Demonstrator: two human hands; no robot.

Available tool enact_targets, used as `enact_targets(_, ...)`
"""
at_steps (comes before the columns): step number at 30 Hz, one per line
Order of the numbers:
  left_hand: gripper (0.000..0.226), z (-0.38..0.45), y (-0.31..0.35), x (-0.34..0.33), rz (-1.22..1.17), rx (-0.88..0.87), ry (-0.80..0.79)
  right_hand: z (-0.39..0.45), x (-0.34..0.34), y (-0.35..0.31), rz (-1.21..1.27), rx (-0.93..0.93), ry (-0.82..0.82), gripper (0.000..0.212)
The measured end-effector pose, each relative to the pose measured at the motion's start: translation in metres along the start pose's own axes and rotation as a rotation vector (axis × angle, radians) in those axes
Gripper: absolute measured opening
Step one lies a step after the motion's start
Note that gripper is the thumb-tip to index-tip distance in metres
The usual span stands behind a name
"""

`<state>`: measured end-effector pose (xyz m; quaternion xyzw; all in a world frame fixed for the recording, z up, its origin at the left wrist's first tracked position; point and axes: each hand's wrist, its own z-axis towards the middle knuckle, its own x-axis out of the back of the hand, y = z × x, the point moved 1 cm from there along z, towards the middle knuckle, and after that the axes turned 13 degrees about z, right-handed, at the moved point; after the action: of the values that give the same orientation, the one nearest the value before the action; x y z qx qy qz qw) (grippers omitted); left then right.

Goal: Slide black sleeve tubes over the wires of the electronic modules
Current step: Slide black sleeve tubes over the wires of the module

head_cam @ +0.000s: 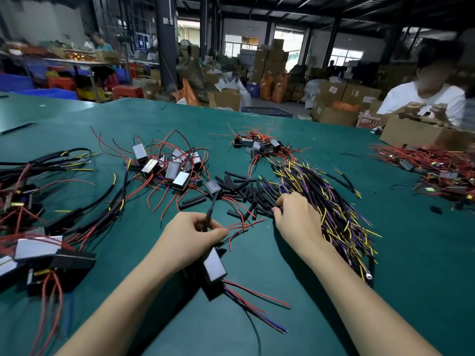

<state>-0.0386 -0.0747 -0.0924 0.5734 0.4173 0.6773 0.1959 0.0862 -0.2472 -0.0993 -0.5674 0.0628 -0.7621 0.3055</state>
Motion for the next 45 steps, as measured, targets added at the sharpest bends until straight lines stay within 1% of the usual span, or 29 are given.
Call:
enact_targets(2,0.010,0.000,0.000,0.000,0.007,-0.007,0.015,0.001,0.002,0.002,0.066,-0.025,0.016,0.017)
enact_targets(6,0.010,0.000,0.000,0.000,-0.013,-0.004,0.010,0.004,0.011,0.006,0.278,-0.092,0.059,0.011)
enact_targets(8,0.010,0.000,0.003,0.001,-0.076,0.003,0.000,0.007,0.015,0.008,0.314,-0.103,0.039,0.015)
enact_targets(10,0.013,-0.001,0.006,0.000,-0.189,0.014,-0.032,0.007,0.017,0.010,0.257,-0.104,0.021,0.018)
enact_targets(13,0.012,-0.005,0.010,0.000,-0.368,0.015,-0.041,0.006,0.016,0.010,0.071,-0.083,0.011,0.017)
enact_targets(15,0.009,-0.006,0.012,0.000,-0.394,-0.005,-0.030,0.005,0.014,0.008,-0.039,-0.055,-0.020,0.016)
enact_targets(18,0.011,-0.006,0.014,0.001,-0.409,-0.041,0.000,0.004,0.013,0.005,-0.111,-0.040,-0.048,0.022)
enact_targets(20,0.014,-0.006,0.014,0.003,-0.396,-0.071,0.037,0.003,0.014,0.004,-0.129,-0.041,-0.058,0.020)
enact_targets(23,0.012,-0.006,0.015,0.006,-0.408,-0.130,0.091,0.003,0.016,0.002,-0.140,-0.057,-0.082,0.019)
enact_targets(28,0.010,-0.007,0.019,0.008,-0.482,-0.261,0.204,0.004,0.019,-0.001,-0.084,-0.115,-0.173,0.018)
enact_targets(33,0.008,-0.008,0.019,0.006,-0.481,-0.275,0.173,0.002,0.019,-0.003,-0.058,-0.122,-0.143,0.014)
enact_targets(34,0.007,-0.007,0.018,0.006,-0.483,-0.263,0.175,0.004,0.021,-0.002,-0.007,-0.139,-0.134,0.015)
enact_targets(36,0.008,-0.006,0.015,0.007,-0.485,-0.240,0.190,0.011,0.031,0.001,0.174,-0.189,-0.101,0.016)
enact_targets(38,0.008,-0.005,0.014,0.007,-0.480,-0.229,0.216,0.018,0.047,0.003,0.453,-0.254,-0.138,0.013)
enact_targets(39,0.009,-0.004,0.013,0.007,-0.484,-0.229,0.230,0.020,0.055,0.002,0.663,-0.296,-0.201,0.012)
enact_targets(40,0.010,-0.004,0.013,0.007,-0.494,-0.230,0.241,0.021,0.061,-0.001,0.924,-0.338,-0.272,0.012)
enact_targets(42,0.010,-0.003,0.014,0.005,-0.506,-0.232,0.247,0.020,0.065,-0.010,1.438,-0.407,-0.348,0.012)
enact_targets(43,0.010,-0.003,0.014,0.004,-0.505,-0.234,0.244,0.018,0.064,-0.016,1.628,-0.443,-0.355,0.012)
enact_targets(45,0.010,-0.003,0.014,0.003,-0.495,-0.241,0.243,0.013,0.056,-0.027,1.866,-0.518,-0.342,0.013)
